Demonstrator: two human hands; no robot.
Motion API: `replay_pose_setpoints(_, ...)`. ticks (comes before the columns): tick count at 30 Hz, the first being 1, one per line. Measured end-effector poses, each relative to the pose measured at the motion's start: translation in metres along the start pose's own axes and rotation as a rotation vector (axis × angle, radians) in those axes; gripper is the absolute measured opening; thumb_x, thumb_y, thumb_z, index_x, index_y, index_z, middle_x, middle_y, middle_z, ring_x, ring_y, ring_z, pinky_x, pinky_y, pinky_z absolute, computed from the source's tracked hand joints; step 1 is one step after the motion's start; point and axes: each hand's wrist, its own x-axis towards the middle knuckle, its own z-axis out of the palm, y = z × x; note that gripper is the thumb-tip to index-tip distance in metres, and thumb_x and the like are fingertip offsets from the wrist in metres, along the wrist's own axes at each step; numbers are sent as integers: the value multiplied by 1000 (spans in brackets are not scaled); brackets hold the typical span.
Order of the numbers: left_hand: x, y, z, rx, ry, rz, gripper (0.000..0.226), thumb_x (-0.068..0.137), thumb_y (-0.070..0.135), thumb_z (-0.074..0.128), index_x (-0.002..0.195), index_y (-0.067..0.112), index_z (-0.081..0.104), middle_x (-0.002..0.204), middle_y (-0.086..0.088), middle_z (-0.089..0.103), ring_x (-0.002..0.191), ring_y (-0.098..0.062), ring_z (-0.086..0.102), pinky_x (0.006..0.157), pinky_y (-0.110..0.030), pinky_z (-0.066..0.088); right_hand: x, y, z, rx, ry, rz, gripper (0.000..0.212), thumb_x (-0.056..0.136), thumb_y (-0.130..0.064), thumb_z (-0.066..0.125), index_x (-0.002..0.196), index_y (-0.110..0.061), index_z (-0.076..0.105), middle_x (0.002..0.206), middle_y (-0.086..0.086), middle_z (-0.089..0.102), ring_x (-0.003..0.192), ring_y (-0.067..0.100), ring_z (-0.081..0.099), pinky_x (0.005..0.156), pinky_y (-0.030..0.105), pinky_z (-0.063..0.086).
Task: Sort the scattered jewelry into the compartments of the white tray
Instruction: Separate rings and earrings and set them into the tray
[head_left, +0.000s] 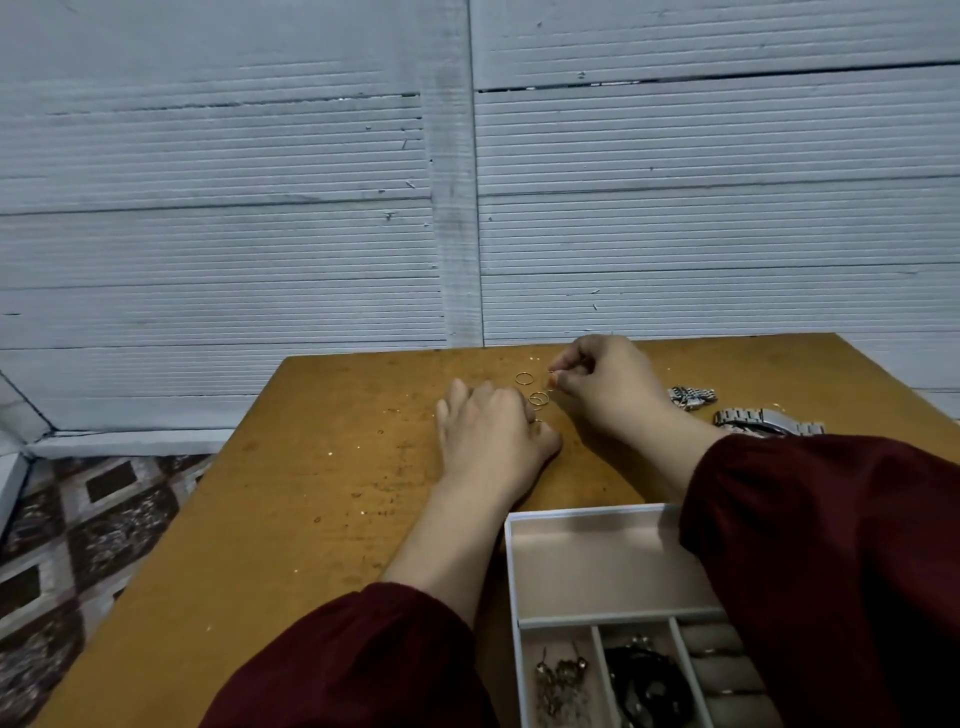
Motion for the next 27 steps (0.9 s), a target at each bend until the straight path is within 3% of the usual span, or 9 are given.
replay_pose_setpoints(5, 0, -1, 3, 146, 94, 117, 32, 86, 41, 49, 98, 19, 70, 104, -4, 65, 108, -28, 43, 85, -38, 30, -4, 1, -2, 2, 1, 11, 20, 81, -18, 69, 67, -27, 59, 63, -12, 58, 75, 15, 60, 72, 27, 47)
replay_pose_setpoints(13, -5, -10, 1, -128, 127, -36, 27, 92, 34, 48, 96, 19, 69, 99, -7, 65, 96, -29, 56, 71, -33, 38, -20, 0, -12, 30, 8, 16, 19, 82, -20, 70, 68, -28, 59, 67, -11, 61, 73, 13, 60, 69, 26, 47)
replay_pose_setpoints(17, -12, -15, -3, -370, 200, -72, 29, 96, 34, 47, 97, 18, 72, 101, -1, 63, 95, -22, 43, 75, -33, 32, -37, -1, -25, 101, 26, 13, 14, 82, -17, 70, 74, -24, 62, 63, -13, 58, 62, 4, 55, 55, 19, 39)
replay_pose_setpoints(21, -32, -16, -14, -488, 219, -63, 27, 96, 35, 48, 95, 25, 74, 92, 9, 66, 93, -14, 36, 82, -36, 39, -61, -3, -35, 234, 53, 45, 16, 82, -14, 70, 71, -22, 62, 62, -8, 60, 60, 9, 57, 62, 26, 48)
replay_pose_setpoints(23, -44, -16, -18, -572, 234, -67, 26, 95, 34, 50, 95, 26, 74, 84, 13, 64, 94, -14, 39, 82, -37, 43, -76, -4, -40, 296, 67, 51, 18, 82, -11, 70, 70, -21, 61, 61, -5, 59, 57, 11, 56, 57, 24, 47)
replay_pose_setpoints(27, -72, -12, -24, -543, 270, -49, 22, 92, 33, 54, 97, 25, 74, 90, 11, 69, 96, -17, 47, 73, -30, 39, -109, -3, -56, 402, 80, 52, 20, 83, -5, 68, 73, -20, 61, 65, -2, 59, 60, 15, 59, 61, 25, 50)
